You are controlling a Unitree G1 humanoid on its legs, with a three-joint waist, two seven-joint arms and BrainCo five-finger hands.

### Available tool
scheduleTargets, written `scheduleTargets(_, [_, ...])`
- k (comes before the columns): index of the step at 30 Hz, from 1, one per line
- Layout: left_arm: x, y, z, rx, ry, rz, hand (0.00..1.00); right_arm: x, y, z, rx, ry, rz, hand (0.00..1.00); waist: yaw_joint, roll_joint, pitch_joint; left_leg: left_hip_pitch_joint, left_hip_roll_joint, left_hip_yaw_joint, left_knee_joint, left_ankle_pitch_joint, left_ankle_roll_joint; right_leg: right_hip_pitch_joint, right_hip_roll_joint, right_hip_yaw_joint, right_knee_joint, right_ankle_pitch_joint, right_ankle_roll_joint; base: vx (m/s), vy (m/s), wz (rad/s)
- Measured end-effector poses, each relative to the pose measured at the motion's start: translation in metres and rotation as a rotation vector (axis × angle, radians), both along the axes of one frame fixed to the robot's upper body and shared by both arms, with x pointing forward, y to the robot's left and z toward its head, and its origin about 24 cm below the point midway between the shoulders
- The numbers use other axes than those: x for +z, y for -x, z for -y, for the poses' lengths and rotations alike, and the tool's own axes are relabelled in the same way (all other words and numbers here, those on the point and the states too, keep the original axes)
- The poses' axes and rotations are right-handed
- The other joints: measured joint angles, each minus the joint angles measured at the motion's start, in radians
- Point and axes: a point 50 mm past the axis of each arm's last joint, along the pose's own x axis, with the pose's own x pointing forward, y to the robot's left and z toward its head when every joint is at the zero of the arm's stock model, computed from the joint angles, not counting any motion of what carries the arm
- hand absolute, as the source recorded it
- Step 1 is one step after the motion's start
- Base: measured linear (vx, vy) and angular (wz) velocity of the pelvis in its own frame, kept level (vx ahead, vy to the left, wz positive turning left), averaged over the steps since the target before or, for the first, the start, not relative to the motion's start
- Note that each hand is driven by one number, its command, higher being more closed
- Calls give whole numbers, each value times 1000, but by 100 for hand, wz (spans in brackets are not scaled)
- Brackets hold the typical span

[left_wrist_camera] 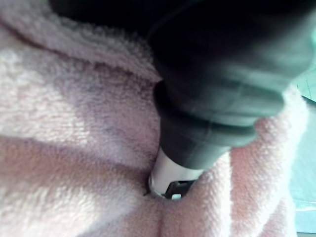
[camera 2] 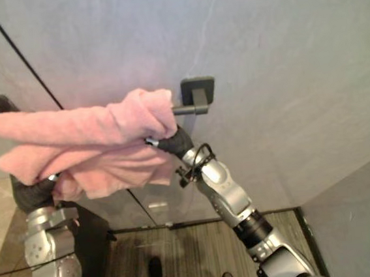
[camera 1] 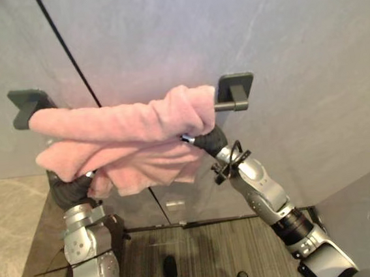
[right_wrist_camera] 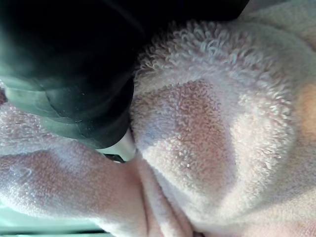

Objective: Organize washtable

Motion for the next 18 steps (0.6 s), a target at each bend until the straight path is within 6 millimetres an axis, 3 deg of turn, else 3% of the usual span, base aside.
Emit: scheduleTargets(18, [-2,1,-2,9,3,-11,100,-5,0,-4,22,-7,-15,100,1,-5,10,-1,0,-1,0,0,0,-2,-1,-1,-1,-1,0,0,0,0])
